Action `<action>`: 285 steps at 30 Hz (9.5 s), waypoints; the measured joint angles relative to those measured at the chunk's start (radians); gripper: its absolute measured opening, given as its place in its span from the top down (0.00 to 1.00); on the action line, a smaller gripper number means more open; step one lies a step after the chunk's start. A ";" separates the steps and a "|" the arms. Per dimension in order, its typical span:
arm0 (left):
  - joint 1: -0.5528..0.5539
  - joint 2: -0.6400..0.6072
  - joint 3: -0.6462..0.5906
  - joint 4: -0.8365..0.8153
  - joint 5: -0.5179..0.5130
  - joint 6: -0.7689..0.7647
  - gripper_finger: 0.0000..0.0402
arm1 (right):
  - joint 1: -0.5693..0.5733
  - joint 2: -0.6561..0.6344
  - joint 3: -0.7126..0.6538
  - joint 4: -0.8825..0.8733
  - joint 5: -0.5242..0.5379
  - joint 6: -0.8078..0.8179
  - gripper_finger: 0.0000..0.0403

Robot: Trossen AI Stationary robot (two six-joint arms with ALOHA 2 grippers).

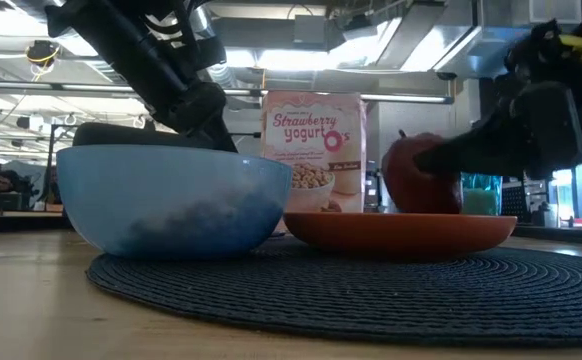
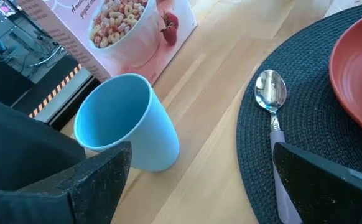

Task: Arrange a breakfast setting
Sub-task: Adjust the red apple on the orange plate, then put the blue glass on the table mat, then return To Home Position

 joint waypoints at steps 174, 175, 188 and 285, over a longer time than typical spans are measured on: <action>0.123 0.000 -0.232 1.018 0.652 0.463 0.35 | -0.884 -0.153 1.023 -2.145 -1.168 0.114 0.99; 0.123 0.000 -0.232 1.019 0.652 0.463 0.35 | -0.878 -0.153 1.023 -2.146 -1.173 0.117 0.99; 0.123 0.000 -0.232 1.019 0.652 0.463 0.35 | -0.870 -0.153 1.023 -2.142 -1.118 0.089 0.90; 0.078 -1.384 -0.704 0.265 0.652 0.357 0.99 | -0.602 -1.806 -0.304 -1.016 -1.097 -0.210 1.00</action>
